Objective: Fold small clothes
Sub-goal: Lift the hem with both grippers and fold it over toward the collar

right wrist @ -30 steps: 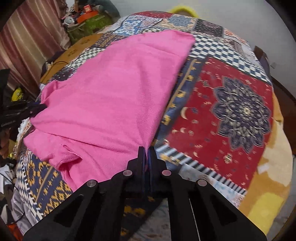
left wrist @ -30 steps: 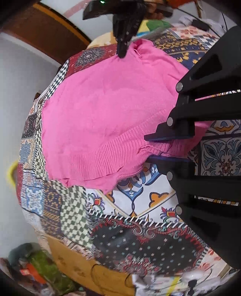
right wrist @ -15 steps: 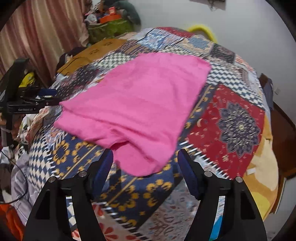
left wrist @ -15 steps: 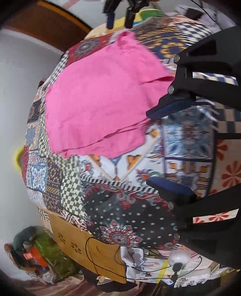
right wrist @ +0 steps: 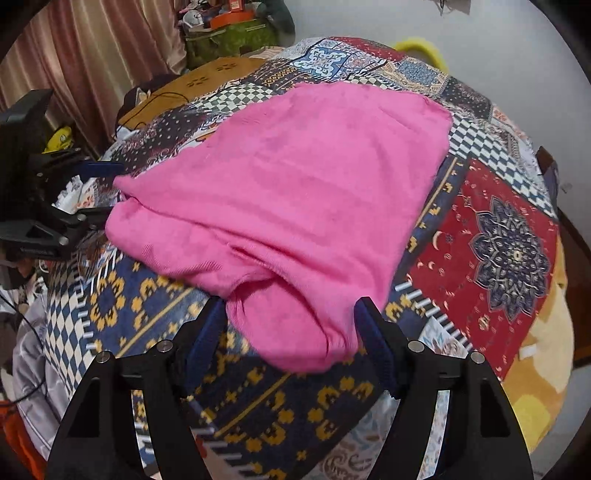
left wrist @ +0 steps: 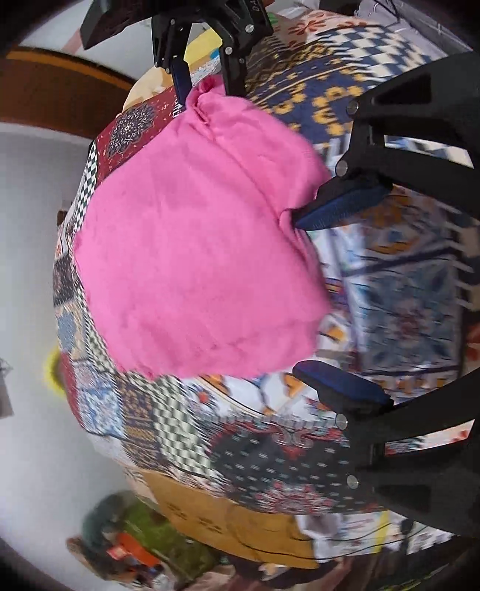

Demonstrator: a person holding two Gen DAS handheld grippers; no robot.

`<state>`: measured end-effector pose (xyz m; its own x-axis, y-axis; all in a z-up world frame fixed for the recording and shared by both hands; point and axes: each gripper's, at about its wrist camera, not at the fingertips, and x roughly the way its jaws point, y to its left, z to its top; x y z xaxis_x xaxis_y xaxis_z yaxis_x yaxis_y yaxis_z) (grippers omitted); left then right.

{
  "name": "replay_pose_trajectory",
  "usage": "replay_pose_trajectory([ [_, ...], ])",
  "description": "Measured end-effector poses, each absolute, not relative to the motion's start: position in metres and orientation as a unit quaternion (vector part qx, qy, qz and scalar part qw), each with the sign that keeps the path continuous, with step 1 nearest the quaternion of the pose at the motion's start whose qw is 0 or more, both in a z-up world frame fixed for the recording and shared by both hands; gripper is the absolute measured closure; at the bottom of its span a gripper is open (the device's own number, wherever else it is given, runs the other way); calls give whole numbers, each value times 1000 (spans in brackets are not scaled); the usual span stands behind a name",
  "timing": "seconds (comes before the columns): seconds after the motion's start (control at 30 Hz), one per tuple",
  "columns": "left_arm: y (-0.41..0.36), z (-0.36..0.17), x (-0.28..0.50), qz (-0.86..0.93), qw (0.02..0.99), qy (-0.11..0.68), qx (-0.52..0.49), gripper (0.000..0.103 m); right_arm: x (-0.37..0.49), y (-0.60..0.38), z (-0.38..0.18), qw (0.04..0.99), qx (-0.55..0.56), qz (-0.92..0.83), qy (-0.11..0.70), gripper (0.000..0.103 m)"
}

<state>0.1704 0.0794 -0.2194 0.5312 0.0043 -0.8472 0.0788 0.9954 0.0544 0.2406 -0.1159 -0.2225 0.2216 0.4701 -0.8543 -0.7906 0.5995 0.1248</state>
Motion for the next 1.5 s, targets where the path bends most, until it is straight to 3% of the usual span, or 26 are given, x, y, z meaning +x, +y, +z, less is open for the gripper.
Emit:
replay_pose_trajectory([
  [0.03, 79, -221, 176, -25, 875, 482, 42, 30, 242, -116, -223, 761, -161, 416, 470, 38],
  [0.1, 79, -223, 186, -44, 873, 485, 27, 46, 247, -115, -225, 758, -142, 424, 475, 53],
  [0.17, 83, -226, 195, -68, 867, 494, -6, 72, 252, -116, -227, 753, -121, 428, 485, 71],
  [0.23, 84, -227, 200, -67, 866, 495, -16, 85, 254, -115, -226, 756, -120, 423, 484, 90],
  [0.27, 86, -227, 203, -68, 865, 496, -20, 88, 255, -115, -225, 757, -121, 422, 484, 92],
  [0.63, 101, -182, 227, -60, 888, 455, -41, 91, 276, -122, -178, 782, -89, 433, 439, 95],
  [0.97, 124, -133, 296, -54, 903, 420, -70, 91, 331, -108, -128, 819, -85, 416, 386, 95],
  [1.2, 139, -146, 359, -45, 892, 443, -71, 91, 392, -87, -132, 824, -89, 397, 393, 95],
  [1.5, 161, -204, 427, -36, 864, 496, -81, 90, 457, -61, -178, 805, -98, 384, 441, 93],
])
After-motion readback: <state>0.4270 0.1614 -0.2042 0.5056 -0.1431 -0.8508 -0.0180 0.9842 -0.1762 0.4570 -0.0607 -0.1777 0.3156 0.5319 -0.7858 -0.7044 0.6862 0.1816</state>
